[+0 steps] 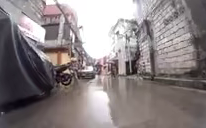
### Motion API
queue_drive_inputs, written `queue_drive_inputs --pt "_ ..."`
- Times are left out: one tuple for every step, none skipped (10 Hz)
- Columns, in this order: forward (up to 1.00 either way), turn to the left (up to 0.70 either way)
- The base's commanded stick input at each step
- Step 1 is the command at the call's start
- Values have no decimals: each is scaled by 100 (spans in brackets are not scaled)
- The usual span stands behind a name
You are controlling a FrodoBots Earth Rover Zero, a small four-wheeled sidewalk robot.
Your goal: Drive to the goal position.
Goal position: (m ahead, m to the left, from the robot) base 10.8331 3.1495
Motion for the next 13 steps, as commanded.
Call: queue_drive_inputs --pt "99 0" --pt "99 0" --pt "99 0" --pt "99 0" --pt "99 0" --pt "99 0" --pt "99 0" --pt "99 0" --pt "99 39" --pt "99 4" --pt "99 0" --pt "99 0" --pt "99 0"
